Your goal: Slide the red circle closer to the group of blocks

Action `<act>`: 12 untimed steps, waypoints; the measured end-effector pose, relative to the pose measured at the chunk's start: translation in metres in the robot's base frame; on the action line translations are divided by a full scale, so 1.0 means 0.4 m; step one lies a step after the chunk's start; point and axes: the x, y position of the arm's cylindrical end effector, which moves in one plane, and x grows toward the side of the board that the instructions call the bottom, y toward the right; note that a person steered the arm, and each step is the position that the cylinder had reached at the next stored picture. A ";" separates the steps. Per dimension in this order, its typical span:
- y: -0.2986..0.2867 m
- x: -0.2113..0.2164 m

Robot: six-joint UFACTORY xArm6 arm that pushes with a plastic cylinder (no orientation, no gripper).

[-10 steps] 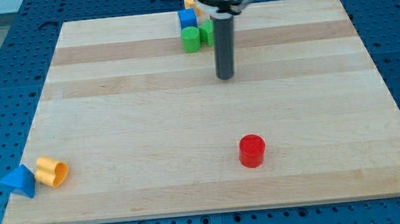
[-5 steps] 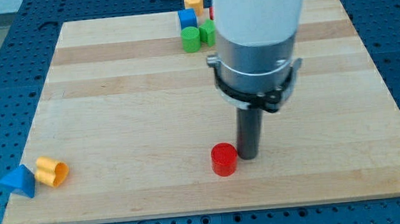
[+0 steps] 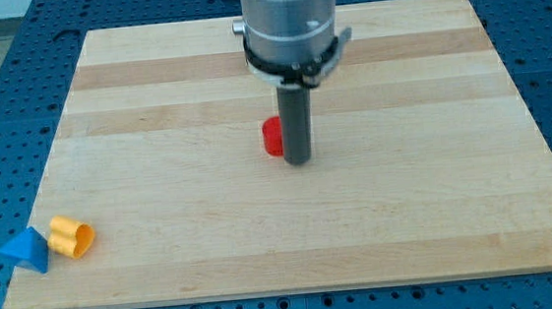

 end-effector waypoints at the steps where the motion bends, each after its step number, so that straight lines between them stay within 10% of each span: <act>1: -0.026 -0.087; 5: -0.185 -0.125; 12: -0.028 -0.125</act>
